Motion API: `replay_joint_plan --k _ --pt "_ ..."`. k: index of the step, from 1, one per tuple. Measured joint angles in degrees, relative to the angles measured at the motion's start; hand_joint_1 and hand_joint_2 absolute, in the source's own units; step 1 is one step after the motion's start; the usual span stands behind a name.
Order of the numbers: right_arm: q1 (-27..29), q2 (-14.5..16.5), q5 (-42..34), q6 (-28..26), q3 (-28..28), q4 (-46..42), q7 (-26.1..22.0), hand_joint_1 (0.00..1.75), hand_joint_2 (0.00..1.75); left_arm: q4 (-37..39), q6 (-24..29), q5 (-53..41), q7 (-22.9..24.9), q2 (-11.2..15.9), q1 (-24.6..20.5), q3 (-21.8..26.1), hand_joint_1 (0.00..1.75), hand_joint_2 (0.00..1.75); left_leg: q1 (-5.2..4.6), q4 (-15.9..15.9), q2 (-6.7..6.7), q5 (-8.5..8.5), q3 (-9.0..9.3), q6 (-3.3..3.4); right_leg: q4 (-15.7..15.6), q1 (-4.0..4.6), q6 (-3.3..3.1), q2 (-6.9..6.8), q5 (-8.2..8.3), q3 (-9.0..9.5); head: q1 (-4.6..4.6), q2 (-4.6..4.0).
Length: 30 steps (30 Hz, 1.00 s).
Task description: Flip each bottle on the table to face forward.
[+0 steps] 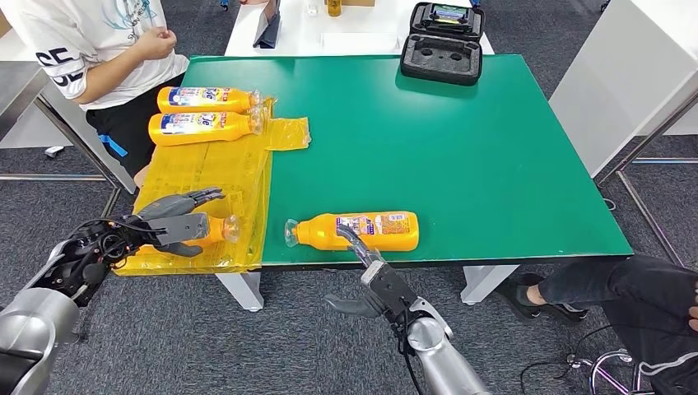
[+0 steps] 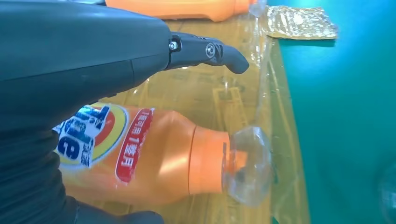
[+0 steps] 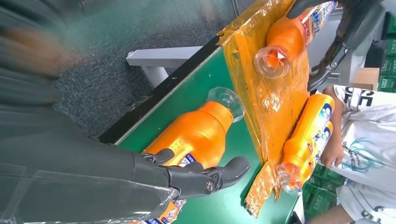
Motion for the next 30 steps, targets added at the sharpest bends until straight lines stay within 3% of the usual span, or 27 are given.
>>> replay_joint_plan --k 6,10,15,19,24,30 --pt "0.7 0.0 0.1 0.0 -0.2 -0.3 0.7 0.0 1.75 -3.1 -7.2 12.2 -6.3 0.8 2.2 2.4 0.0 1.75 -0.01 0.0 0.0 -0.02 -0.01 -0.01 0.0 -0.01 0.0 0.01 -0.01 0.01 0.0 0.0" --pt "0.9 0.0 0.3 0.0 -0.6 -1.1 1.4 0.0 1.75 -10.3 -15.4 26.0 -9.4 1.2 8.5 6.2 0.0 1.75 -0.03 0.0 0.03 -0.04 -0.01 -0.02 0.0 -0.03 -0.01 0.04 -0.02 -0.02 -0.01 0.0" --pt "0.8 -0.2 1.0 -0.2 -1.1 -2.0 1.9 0.0 1.75 -18.6 -18.3 37.1 -9.7 0.8 15.3 10.8 0.0 1.75 -0.02 0.0 0.02 -0.05 -0.01 -0.02 0.0 -0.02 -0.02 0.02 -0.03 -0.04 0.0 0.0" --pt "0.1 -0.4 2.5 -1.4 -1.2 -2.4 1.8 0.0 1.75 -21.7 -13.1 40.1 -9.7 -1.8 17.8 15.1 0.0 1.75 -0.02 0.0 0.01 -0.04 -0.02 -0.02 0.0 -0.03 -0.02 0.02 -0.02 -0.03 0.0 0.0" --pt "-2.6 -1.3 4.6 -4.2 -1.2 -2.5 1.9 0.0 1.75 -25.8 0.6 40.9 -9.7 -7.5 21.6 20.5 0.0 1.75 -0.07 0.0 0.01 -0.02 -0.01 0.0 0.0 -0.07 0.0 0.03 0.01 -0.02 0.0 0.0" --pt "-8.0 -3.0 6.0 -7.3 -1.1 -1.9 3.8 0.0 1.75 -30.0 16.1 40.7 -9.7 -14.7 25.9 23.3 0.0 1.75 -0.12 0.0 0.0 -0.03 -0.04 0.01 0.0 -0.1 0.02 0.02 0.02 -0.02 0.0 0.0"
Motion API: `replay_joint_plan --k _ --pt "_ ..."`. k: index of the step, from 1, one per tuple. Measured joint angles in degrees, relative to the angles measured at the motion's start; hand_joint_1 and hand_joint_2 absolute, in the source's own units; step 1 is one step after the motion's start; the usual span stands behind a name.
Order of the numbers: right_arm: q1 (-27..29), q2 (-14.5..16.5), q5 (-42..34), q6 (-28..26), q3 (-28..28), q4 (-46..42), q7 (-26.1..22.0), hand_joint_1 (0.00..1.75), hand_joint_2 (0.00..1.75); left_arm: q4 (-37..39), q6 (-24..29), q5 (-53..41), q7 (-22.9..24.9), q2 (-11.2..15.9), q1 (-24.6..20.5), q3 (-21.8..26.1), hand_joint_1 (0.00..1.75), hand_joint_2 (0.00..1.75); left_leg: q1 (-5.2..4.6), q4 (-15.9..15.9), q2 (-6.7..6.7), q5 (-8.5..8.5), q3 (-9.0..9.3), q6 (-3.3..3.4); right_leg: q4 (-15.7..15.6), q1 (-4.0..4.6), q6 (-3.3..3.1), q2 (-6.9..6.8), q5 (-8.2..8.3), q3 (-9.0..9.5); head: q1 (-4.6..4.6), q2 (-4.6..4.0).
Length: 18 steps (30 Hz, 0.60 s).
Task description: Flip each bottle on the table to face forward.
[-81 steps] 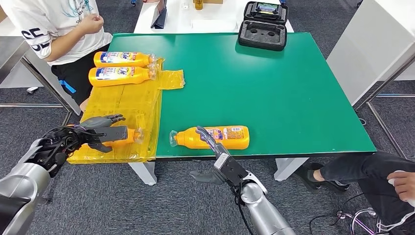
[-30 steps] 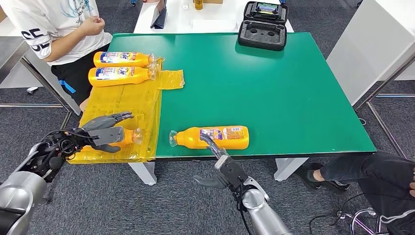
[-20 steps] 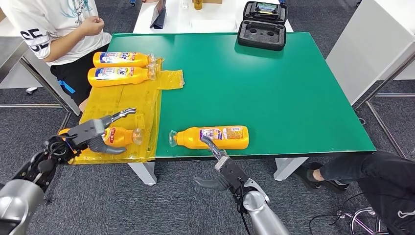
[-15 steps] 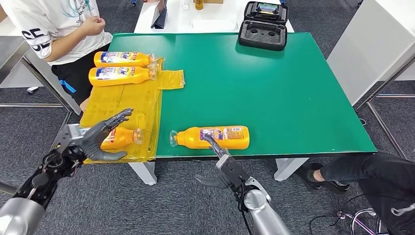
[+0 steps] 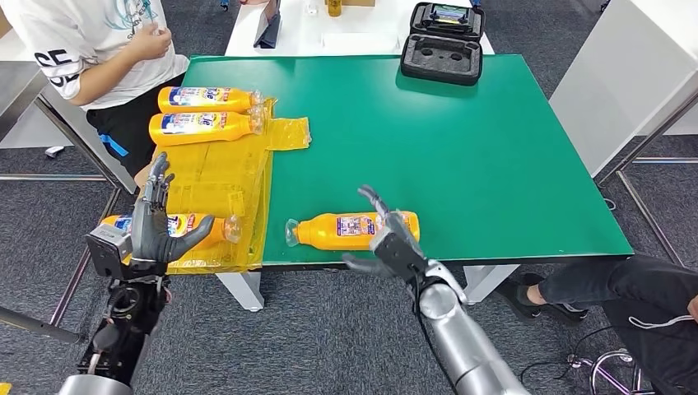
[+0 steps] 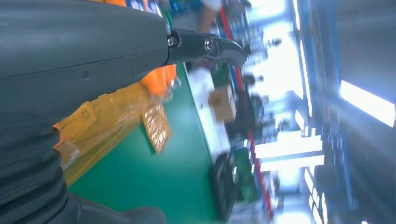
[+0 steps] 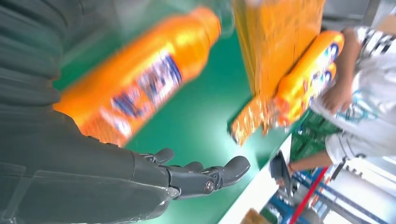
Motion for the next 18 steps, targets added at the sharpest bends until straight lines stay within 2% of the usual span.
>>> replay_joint_plan --k 7,13,18 --pt "-11.4 -3.5 2.6 0.0 2.4 5.5 8.6 0.0 1.75 -1.9 11.7 0.5 0.0 -4.4 1.4 -1.0 0.0 1.75 -0.01 0.0 0.01 0.03 0.0 0.03 0.0 0.01 -0.01 0.0 0.05 -0.01 -0.03 0.0" --pt "-20.8 -5.3 6.9 4.1 6.7 15.0 14.6 0.0 1.75 -1.9 15.2 -1.3 0.0 -5.8 1.2 -2.3 0.0 1.75 0.01 0.0 0.01 0.08 0.0 0.08 0.0 0.02 -0.06 -0.01 0.1 -0.01 -0.02 0.0" --pt "-25.1 -6.3 7.7 8.8 10.0 20.8 16.3 0.0 1.75 -2.0 15.9 -2.6 0.4 -6.3 1.2 -2.5 0.0 1.75 0.01 0.0 0.0 0.07 0.0 0.08 0.0 0.02 -0.06 -0.01 0.1 -0.01 -0.02 0.0"
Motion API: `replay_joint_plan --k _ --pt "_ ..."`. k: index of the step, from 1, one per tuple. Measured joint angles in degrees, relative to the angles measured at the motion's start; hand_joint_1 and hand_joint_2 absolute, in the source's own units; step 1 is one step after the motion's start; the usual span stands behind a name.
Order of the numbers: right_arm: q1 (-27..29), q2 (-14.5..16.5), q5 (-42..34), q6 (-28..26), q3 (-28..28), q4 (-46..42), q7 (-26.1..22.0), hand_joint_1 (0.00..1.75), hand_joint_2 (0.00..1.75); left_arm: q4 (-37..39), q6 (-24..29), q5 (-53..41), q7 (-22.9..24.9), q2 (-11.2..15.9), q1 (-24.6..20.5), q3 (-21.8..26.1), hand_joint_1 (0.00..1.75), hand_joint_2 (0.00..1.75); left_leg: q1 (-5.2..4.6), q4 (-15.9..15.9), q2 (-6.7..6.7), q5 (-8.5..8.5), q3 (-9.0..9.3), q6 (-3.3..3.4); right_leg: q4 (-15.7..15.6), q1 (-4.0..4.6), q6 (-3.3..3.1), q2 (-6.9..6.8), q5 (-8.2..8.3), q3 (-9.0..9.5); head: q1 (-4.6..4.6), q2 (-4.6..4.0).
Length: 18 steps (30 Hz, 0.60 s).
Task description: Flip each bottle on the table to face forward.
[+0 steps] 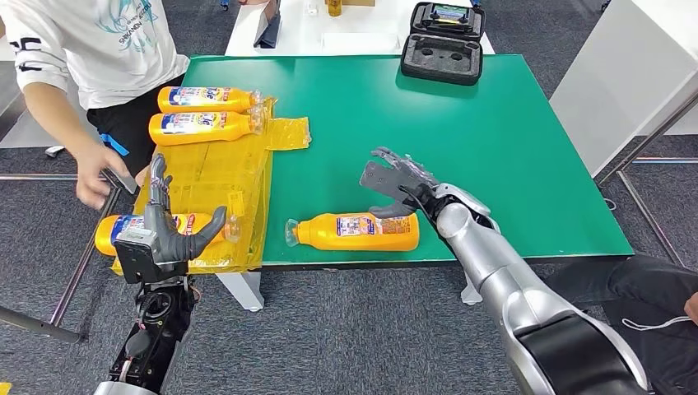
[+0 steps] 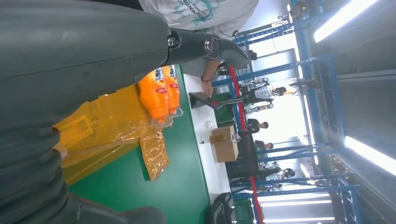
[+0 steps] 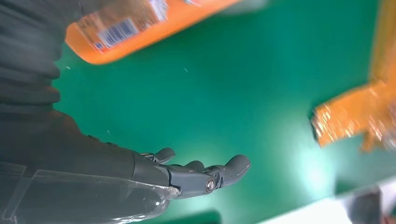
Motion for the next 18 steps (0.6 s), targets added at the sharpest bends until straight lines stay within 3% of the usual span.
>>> replay_joint_plan --k 8,18 --pt "-1.1 -1.8 -1.2 5.4 3.8 3.4 -0.8 0.0 1.75 0.9 1.8 -0.2 0.5 -0.1 -0.9 -0.2 0.0 1.75 -0.01 0.0 0.0 -0.01 -0.01 0.0 0.0 -0.01 0.0 0.0 0.0 0.0 0.0 0.0" --pt "-3.1 -1.6 -2.0 5.8 6.9 5.7 0.0 0.0 1.75 1.4 2.0 1.0 0.5 -0.1 -0.5 -0.2 0.0 1.75 0.01 0.0 0.01 0.0 -0.01 0.0 0.0 0.01 0.0 0.0 0.0 0.0 0.0 0.0"
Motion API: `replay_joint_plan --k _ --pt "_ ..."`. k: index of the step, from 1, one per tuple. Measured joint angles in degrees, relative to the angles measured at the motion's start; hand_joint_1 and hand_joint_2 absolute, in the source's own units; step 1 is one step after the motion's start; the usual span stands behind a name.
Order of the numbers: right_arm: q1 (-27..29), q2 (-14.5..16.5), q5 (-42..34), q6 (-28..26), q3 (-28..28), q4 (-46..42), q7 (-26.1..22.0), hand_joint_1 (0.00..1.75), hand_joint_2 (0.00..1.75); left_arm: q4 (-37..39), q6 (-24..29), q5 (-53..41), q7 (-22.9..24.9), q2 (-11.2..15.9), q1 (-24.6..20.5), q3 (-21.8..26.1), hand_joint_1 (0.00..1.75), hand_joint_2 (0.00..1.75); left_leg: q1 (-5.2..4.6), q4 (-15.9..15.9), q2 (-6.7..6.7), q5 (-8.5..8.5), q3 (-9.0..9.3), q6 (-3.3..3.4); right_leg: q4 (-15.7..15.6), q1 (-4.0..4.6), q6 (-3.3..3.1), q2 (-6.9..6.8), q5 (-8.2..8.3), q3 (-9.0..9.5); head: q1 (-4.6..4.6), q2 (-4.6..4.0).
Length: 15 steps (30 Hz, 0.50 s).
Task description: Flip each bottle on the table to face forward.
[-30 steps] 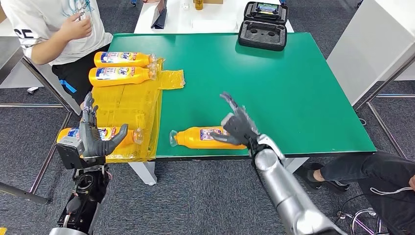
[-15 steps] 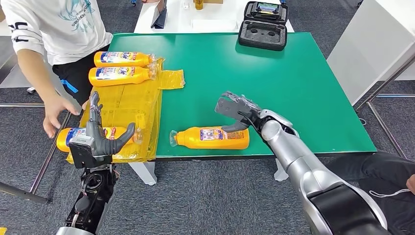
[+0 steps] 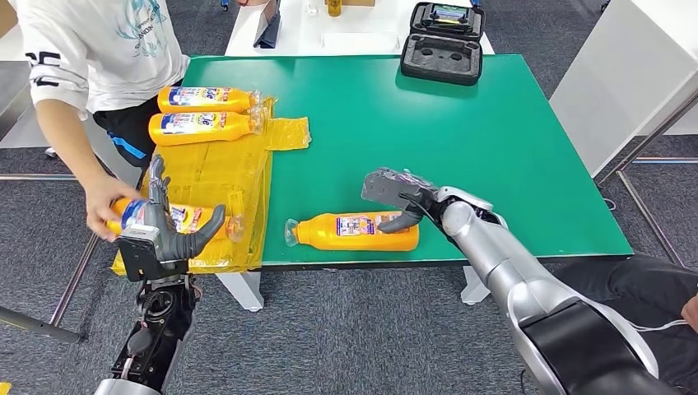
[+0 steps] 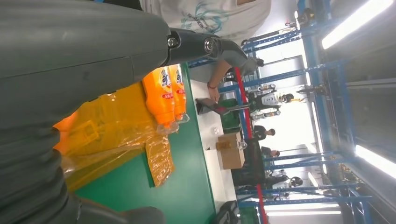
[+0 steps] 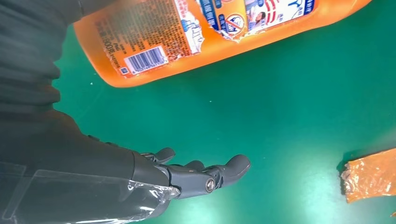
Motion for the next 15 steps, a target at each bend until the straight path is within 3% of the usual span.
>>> replay_joint_plan --k 15 --pt "-0.1 1.7 -0.6 -2.3 2.3 2.8 -0.4 0.0 1.75 0.7 -1.3 2.1 -0.5 0.0 0.3 0.0 0.0 1.75 0.0 0.0 0.0 0.0 0.0 0.0 0.0 0.0 0.0 0.0 0.0 0.0 0.0 0.0"
